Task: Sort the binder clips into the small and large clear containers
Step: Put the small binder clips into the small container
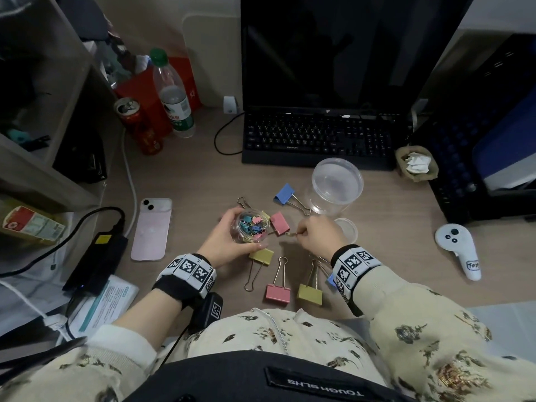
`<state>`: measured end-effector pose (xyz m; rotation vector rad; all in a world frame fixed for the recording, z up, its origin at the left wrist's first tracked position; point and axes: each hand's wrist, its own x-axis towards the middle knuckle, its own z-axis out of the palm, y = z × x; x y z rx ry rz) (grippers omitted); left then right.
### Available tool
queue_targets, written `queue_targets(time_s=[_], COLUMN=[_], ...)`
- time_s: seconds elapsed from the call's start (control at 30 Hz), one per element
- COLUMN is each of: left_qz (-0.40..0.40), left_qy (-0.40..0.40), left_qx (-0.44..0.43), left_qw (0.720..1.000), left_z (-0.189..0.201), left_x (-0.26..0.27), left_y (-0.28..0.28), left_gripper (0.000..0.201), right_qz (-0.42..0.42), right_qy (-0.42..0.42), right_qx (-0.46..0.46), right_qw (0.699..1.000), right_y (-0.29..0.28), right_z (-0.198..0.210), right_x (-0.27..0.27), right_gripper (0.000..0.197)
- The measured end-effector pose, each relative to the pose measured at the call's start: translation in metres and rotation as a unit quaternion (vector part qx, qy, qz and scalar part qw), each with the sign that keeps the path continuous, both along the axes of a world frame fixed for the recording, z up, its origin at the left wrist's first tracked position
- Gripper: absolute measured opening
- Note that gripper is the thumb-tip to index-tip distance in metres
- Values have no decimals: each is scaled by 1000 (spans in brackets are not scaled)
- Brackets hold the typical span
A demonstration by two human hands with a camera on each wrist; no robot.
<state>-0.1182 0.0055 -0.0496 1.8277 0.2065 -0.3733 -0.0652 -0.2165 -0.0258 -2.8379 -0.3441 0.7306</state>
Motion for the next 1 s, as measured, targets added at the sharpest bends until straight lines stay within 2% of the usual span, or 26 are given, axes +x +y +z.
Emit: queue_targets(time_s=[0.13, 0.23, 0.33, 0.4, 0.47, 0.53, 0.67, 0.77, 0.83, 0.9, 1.0], left_qz=[-13, -19, -31, -39, -36, -33, -34, -33, -32, -31, -32], left_qy=[-5, -6, -6, -1, 5, 1, 2, -4, -11, -13, -10], left_qx=[4, 2, -2, -3, -7, -5, -14, -13, -11, -10, -1], left_qw=[1000, 1000, 1000, 999, 999, 999, 999, 999, 999, 999, 999], left_z=[1, 1, 0, 0, 1, 2, 2, 2, 1, 1, -1], left_x=[2, 4, 7, 8, 9, 10, 11, 10, 10, 9, 9], left_y=[-5, -10, -15, -19, -23, -27, -31, -35, -38, -41, -45], left_gripper=[75, 74, 86, 92, 89, 83, 81, 76, 73, 73, 80], right_qz=[-21, -36, 0, 20, 3, -29, -73, -57, -69, -92, -100], right_qy=[-23, -65, -22, 19, 28, 6, -9, 39, 70, 105, 153], right_qx=[49, 147, 224, 248, 261, 262, 206, 73, -5, -54, -60], right_qw=[998, 986, 974, 968, 965, 965, 976, 995, 995, 989, 981], right_y=[1, 3, 5, 1, -9, -23, -53, -75, -86, -95, -102], right_z=[16, 26, 37, 38, 39, 41, 35, 19, 9, 1, -6], right_x=[6, 5, 4, 8, 12, 14, 10, 3, -4, -11, -20], right_gripper=[18, 15, 17, 27, 35, 31, 18, 17, 17, 20, 41])
